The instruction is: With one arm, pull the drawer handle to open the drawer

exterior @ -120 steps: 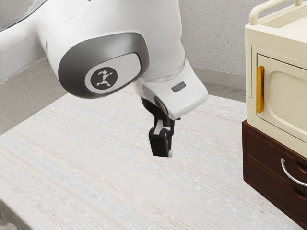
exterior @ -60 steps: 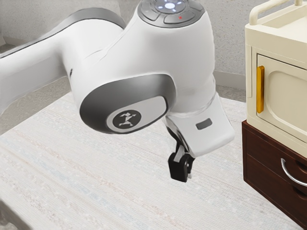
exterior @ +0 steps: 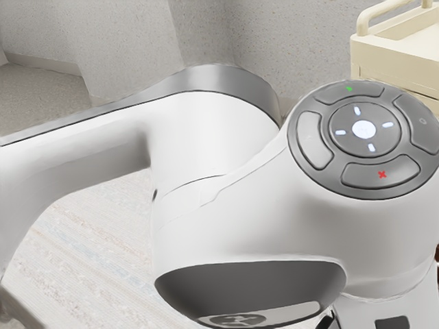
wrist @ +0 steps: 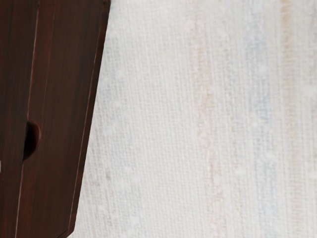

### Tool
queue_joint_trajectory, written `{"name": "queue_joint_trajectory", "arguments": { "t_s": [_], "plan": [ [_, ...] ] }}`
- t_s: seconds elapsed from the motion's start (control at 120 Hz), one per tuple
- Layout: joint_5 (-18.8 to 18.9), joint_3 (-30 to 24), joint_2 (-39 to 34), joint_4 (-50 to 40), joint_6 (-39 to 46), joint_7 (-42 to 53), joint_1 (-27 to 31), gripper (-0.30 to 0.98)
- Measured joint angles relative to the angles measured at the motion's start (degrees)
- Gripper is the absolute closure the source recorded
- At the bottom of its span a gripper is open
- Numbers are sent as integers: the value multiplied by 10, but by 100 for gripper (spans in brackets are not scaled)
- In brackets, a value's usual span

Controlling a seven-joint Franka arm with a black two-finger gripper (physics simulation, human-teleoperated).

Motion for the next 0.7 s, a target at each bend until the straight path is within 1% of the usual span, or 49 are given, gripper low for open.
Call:
{"name": "queue_joint_trajectory", "arguments": {
  "t_s": [0.117, 0.208, 0.308, 0.4, 0.525, 0.7],
  "plan": [
    [4, 0, 1, 3, 19, 1, 11, 0],
    [4, 1, 4, 4, 28, 2, 41, 0],
    [15, 0, 6, 4, 38, 3, 79, 0],
    [21, 0, 3, 1, 42, 3, 98, 0],
    [24, 1, 2, 0, 42, 4, 90, 0],
    [27, 0, 5, 2, 41, 4, 45, 0]
  ]
}}
